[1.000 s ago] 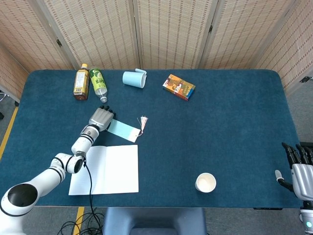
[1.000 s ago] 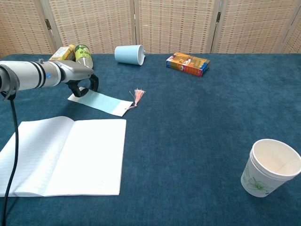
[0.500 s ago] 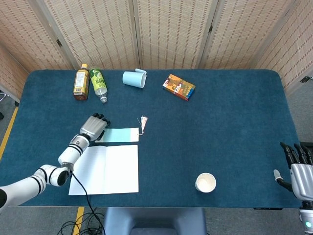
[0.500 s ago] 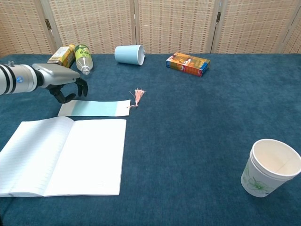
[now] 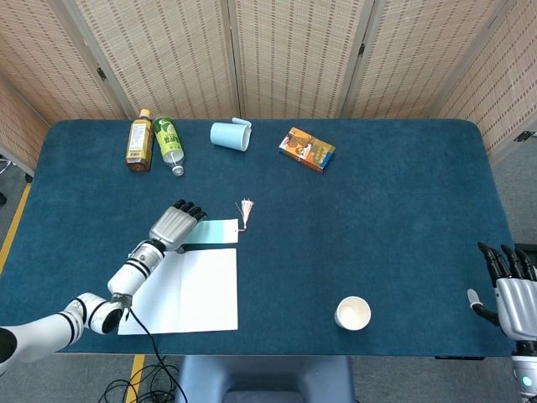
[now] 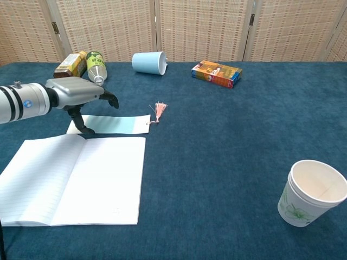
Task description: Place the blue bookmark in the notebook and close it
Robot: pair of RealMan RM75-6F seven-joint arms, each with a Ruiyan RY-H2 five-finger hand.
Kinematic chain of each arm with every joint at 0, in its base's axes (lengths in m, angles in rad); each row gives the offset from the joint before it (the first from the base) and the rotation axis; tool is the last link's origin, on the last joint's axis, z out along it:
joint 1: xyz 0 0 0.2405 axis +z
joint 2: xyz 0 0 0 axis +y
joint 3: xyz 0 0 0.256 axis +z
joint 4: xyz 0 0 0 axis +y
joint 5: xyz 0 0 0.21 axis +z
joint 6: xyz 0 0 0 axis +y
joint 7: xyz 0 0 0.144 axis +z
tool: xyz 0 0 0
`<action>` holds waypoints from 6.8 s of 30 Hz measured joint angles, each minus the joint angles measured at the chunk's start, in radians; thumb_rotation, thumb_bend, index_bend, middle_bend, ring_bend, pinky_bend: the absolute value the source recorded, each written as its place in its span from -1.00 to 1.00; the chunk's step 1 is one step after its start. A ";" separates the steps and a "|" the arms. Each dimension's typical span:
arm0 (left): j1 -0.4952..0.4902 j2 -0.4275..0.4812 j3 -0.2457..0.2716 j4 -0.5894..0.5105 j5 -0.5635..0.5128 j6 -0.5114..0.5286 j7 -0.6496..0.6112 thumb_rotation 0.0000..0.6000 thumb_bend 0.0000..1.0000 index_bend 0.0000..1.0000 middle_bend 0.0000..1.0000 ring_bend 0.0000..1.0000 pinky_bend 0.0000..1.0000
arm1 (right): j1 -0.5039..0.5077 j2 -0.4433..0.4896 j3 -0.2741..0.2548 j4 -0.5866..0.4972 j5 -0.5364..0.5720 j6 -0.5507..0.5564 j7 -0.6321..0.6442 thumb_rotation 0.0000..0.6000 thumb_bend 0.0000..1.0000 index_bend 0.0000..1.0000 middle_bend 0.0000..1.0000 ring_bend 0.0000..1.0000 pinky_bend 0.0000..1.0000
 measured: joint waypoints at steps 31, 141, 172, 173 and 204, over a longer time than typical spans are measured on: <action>-0.015 -0.065 -0.033 0.109 -0.108 -0.048 0.090 1.00 -0.53 -0.50 -0.65 -0.73 -0.66 | -0.014 -0.003 -0.004 0.008 0.001 0.012 0.013 1.00 -0.42 -0.89 -0.65 -0.85 -0.80; -0.082 -0.069 -0.047 0.069 -0.204 -0.022 0.127 1.00 -0.32 -0.26 -0.74 -0.77 -0.67 | -0.039 -0.013 -0.006 0.049 -0.005 0.023 0.065 1.00 -0.40 -0.85 -0.62 -0.82 -0.79; 0.009 0.362 0.144 -0.472 0.461 0.191 -0.078 1.00 -0.32 -0.18 -0.74 -0.77 -0.67 | -0.023 -0.007 -0.012 0.001 -0.046 0.027 0.023 1.00 -0.40 -0.85 -0.62 -0.82 -0.79; 0.007 0.367 0.158 -0.482 0.493 0.191 -0.089 1.00 -0.32 -0.18 -0.74 -0.77 -0.67 | -0.023 -0.007 -0.013 -0.001 -0.047 0.028 0.021 1.00 -0.40 -0.85 -0.62 -0.82 -0.79; -0.040 0.305 0.257 -0.321 0.684 0.134 -0.189 1.00 -0.32 -0.13 -0.74 -0.77 -0.67 | -0.031 -0.010 -0.017 -0.013 -0.048 0.041 0.011 1.00 -0.40 -0.85 -0.62 -0.82 -0.79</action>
